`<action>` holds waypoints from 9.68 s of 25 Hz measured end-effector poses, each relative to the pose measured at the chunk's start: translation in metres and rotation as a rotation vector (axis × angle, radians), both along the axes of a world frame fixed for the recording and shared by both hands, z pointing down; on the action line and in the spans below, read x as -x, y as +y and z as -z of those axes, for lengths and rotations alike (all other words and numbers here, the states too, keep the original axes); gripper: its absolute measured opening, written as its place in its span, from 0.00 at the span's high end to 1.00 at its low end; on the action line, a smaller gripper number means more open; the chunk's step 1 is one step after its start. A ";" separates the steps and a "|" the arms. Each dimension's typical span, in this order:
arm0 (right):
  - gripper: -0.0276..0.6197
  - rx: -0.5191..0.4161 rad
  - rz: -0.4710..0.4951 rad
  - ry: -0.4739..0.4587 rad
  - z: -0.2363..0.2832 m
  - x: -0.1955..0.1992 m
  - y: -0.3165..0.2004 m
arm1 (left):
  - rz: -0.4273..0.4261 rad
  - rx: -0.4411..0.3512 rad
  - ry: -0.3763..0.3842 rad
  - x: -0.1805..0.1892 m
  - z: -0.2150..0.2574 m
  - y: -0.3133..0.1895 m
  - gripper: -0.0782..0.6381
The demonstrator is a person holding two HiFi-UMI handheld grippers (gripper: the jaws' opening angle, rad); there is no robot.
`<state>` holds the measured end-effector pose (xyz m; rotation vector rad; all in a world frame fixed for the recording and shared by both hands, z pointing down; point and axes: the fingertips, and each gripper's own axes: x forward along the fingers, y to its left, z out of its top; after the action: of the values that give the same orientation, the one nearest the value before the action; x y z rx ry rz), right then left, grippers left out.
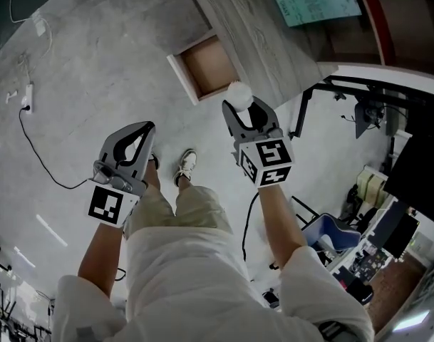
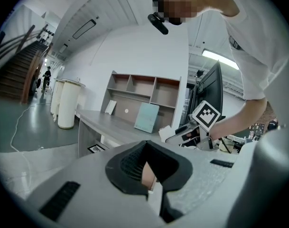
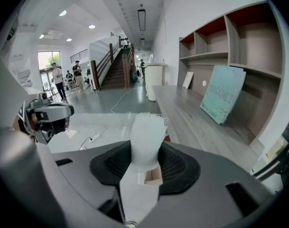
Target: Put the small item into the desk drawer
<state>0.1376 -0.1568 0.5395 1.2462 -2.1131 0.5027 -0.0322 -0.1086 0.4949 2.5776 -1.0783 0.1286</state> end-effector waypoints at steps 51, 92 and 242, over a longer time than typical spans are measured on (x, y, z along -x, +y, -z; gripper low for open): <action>0.70 0.412 0.189 0.456 -0.246 0.033 -0.082 | 0.082 0.148 -0.025 0.081 -0.103 -0.008 0.88; 0.67 0.575 0.403 0.818 -0.306 0.022 -0.068 | 0.080 0.191 -0.024 0.102 -0.113 -0.004 0.88; 0.96 -0.679 -0.119 -0.290 0.348 -0.017 0.066 | 0.323 -0.405 -0.080 0.145 0.262 0.049 0.88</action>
<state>0.1549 -0.0908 0.1916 1.7577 -2.5789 -0.0097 -0.1776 -0.0601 0.2331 2.7079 -1.6838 -0.0765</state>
